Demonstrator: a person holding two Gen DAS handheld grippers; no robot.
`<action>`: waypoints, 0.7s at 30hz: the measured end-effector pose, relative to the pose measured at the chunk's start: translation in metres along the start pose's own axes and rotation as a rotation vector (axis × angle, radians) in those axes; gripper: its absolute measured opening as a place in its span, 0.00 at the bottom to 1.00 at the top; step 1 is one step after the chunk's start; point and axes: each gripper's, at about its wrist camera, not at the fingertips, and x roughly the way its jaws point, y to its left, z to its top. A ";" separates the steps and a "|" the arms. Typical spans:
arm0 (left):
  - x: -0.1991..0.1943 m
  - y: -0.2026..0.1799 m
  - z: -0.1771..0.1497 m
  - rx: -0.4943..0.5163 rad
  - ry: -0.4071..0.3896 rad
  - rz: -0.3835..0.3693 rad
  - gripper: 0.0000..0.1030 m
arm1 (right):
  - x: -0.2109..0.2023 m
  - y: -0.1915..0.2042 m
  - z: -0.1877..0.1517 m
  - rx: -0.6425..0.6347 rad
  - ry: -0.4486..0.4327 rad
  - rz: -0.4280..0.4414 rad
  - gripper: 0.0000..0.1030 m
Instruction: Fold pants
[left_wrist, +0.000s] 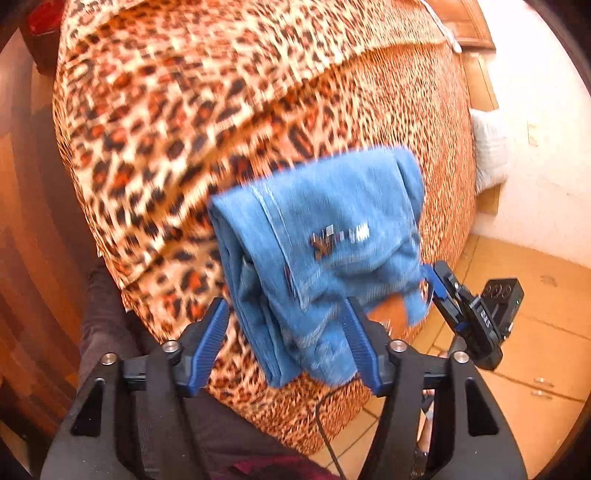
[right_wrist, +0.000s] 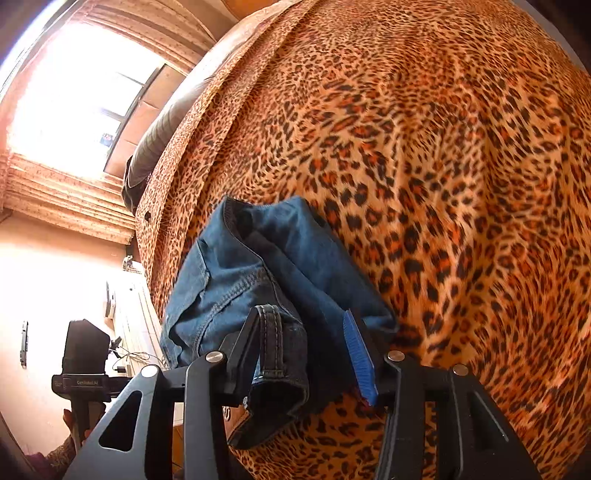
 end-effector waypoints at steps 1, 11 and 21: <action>-0.001 0.005 0.007 -0.034 -0.007 0.006 0.62 | 0.007 0.011 0.011 -0.023 0.003 0.014 0.46; 0.010 0.031 0.034 -0.205 0.043 -0.116 0.69 | 0.035 0.066 0.085 -0.039 0.060 0.067 0.67; 0.030 0.019 0.032 -0.162 0.002 -0.015 0.29 | 0.093 0.091 0.091 -0.133 0.098 -0.019 0.08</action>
